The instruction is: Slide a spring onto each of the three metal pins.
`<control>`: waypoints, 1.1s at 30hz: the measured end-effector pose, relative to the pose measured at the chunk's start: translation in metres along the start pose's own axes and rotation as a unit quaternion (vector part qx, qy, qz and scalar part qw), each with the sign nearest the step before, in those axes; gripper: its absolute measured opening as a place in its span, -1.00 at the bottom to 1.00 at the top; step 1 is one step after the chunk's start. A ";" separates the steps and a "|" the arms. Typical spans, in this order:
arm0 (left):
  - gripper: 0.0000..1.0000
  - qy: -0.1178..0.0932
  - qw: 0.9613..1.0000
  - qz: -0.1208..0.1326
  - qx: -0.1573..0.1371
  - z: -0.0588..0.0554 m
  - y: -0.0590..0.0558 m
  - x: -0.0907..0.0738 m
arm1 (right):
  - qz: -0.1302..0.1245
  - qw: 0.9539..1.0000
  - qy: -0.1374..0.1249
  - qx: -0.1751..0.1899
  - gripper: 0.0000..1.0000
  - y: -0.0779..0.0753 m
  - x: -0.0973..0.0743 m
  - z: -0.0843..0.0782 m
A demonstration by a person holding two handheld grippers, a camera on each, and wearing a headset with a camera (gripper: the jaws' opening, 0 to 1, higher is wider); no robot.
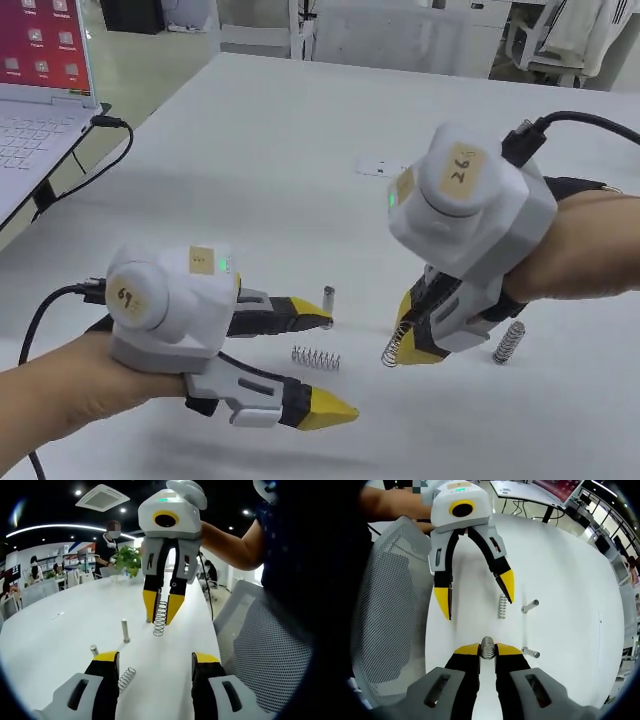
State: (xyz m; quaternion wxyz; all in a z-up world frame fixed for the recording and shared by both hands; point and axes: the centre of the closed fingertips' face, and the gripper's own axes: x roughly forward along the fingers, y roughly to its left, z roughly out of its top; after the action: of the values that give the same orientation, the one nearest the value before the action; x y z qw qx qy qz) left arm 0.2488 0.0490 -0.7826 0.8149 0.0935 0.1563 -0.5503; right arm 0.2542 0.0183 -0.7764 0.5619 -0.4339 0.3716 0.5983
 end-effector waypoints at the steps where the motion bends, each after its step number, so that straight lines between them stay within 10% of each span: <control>1: 0.08 -0.001 1.000 0.001 -0.001 0.000 0.000 -0.001 | 0.000 1.000 0.000 0.000 -0.83 0.000 0.000 0.000; 33: 0.44 -0.009 1.000 0.024 -0.011 -0.010 0.002 -0.010 | -0.023 0.999 0.016 0.022 -0.83 -0.032 -0.025 -0.019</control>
State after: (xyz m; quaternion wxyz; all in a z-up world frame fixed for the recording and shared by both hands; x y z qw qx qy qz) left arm 0.2460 0.0620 -0.7887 0.8303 0.0833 0.1529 -0.5294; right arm 0.2881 -0.0055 -0.7583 0.5791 -0.4392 0.3834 0.5699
